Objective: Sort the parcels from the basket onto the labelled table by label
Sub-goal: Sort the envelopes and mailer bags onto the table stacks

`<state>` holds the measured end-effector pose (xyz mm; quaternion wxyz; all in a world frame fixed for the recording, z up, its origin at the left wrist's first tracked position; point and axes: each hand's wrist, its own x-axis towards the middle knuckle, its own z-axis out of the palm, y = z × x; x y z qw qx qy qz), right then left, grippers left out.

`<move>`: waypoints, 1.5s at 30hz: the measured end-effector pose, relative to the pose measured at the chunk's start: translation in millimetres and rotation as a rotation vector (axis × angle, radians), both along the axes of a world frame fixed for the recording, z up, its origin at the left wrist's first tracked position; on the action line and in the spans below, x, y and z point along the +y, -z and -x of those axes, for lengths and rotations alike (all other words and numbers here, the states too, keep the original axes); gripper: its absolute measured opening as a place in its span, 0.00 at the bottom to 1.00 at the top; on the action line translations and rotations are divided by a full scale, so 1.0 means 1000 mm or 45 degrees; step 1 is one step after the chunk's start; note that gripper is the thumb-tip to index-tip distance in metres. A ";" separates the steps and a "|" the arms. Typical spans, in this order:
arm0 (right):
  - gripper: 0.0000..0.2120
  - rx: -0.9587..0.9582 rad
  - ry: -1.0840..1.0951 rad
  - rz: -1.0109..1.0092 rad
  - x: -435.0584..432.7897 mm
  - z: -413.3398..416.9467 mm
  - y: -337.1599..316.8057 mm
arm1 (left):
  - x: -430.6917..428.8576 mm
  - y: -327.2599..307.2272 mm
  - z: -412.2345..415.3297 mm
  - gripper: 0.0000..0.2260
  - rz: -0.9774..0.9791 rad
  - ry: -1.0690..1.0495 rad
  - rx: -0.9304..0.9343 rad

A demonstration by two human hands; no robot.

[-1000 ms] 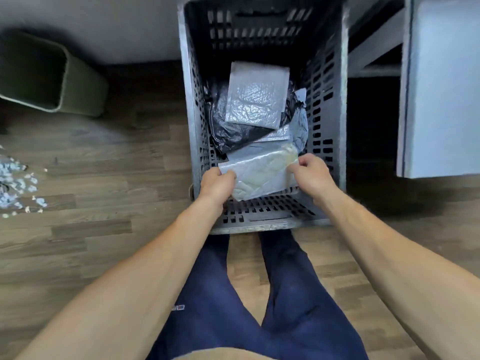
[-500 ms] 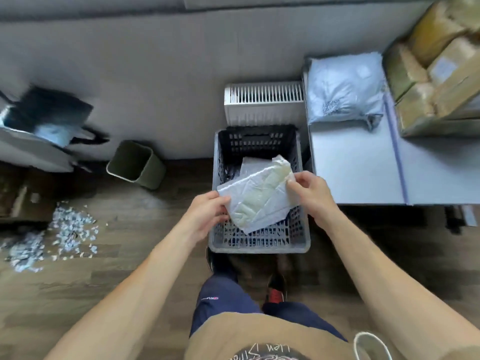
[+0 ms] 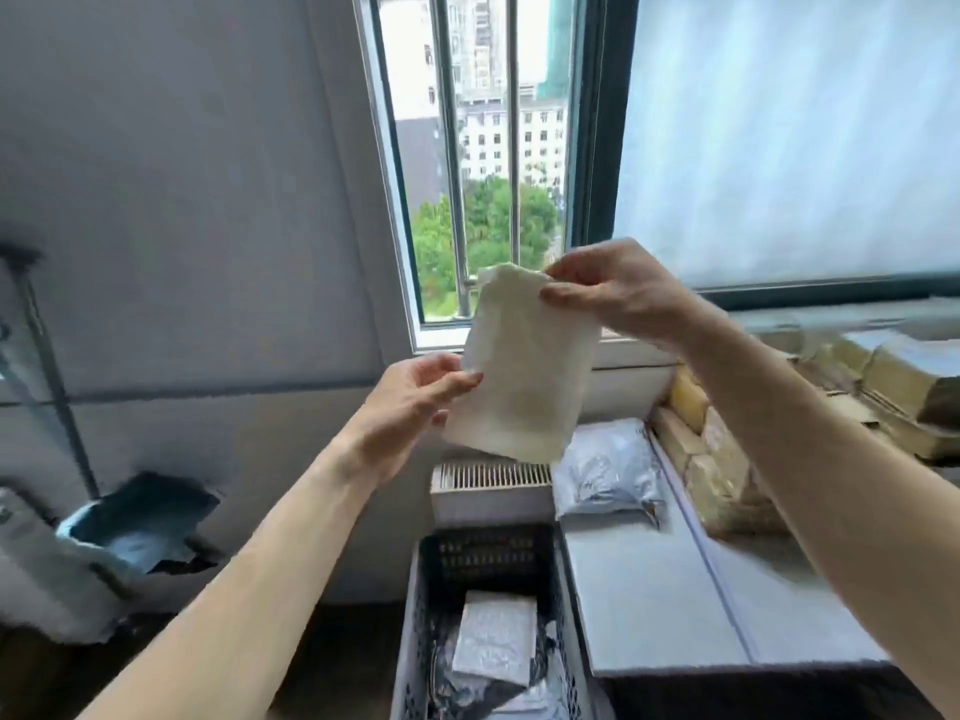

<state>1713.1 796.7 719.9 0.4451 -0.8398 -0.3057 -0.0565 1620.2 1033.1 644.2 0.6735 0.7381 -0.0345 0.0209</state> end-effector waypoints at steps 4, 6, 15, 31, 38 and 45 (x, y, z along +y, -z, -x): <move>0.08 -0.263 -0.039 0.072 0.007 0.009 -0.079 | -0.020 -0.077 -0.009 0.07 -0.050 -0.013 -0.258; 0.09 -0.432 -0.005 0.092 0.007 0.010 -0.109 | -0.028 -0.102 -0.013 0.08 -0.057 -0.039 -0.359; 0.15 -1.306 0.415 0.024 -0.008 0.028 -0.108 | -0.046 -0.138 -0.046 0.08 0.165 -0.234 -0.452; 0.31 -1.294 0.675 0.073 0.013 -0.003 -0.004 | -0.088 -0.153 -0.055 0.13 0.334 -0.139 -0.357; 0.18 -0.064 0.271 -1.156 0.003 0.017 -0.030 | -0.076 -0.143 -0.053 0.18 0.296 -0.211 -0.354; 0.16 0.714 -0.389 -1.731 0.003 0.040 -0.024 | -0.076 -0.140 -0.051 0.08 0.312 -0.149 -0.376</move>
